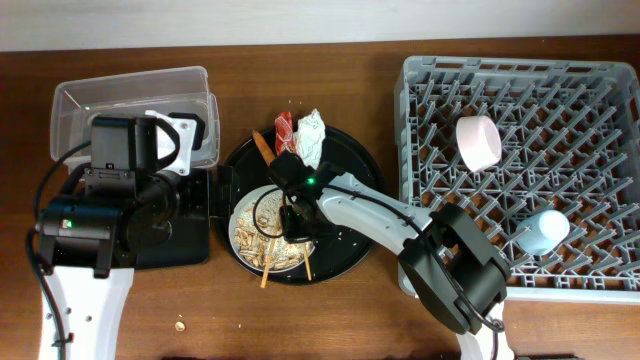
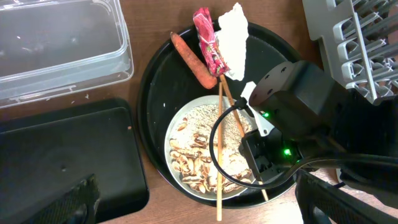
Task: Sort waste into correct bins and load items into the dishwasher rack
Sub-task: 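Grasp a wooden chopstick with the right gripper and lay it in rack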
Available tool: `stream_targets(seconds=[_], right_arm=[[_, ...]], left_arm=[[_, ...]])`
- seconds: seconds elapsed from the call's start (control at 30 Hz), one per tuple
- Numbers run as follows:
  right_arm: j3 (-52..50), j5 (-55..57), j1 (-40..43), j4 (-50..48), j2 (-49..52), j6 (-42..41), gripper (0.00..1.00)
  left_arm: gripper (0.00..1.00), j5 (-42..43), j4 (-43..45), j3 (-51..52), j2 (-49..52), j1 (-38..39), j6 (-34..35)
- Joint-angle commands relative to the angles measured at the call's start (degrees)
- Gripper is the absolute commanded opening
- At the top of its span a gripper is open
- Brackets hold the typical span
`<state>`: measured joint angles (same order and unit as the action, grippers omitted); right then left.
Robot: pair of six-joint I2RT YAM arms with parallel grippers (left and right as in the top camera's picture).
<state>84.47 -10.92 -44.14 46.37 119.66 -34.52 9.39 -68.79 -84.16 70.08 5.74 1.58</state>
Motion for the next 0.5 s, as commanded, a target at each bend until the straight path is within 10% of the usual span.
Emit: stream_targets(seconds=[0.0, 0.23, 0.47], right_arm=[[-0.24, 1.55, -0.11, -0.02, -4.13, -0.22, 0.10], [-0.24, 8.94, 1.22, 2.58, -16.35, -0.04, 0.08], [-0.24, 9.20, 23.96, 11.87, -23.69, 10.80, 0.04]], left_arm=[[1.00, -0.24, 0.13, -0.26, -0.46, 0.17, 0.57], [1.00, -0.24, 0.11, -0.26, -0.46, 0.17, 0.57], [1.00, -0.24, 0.11, -0.28, -0.46, 0.17, 0.57]])
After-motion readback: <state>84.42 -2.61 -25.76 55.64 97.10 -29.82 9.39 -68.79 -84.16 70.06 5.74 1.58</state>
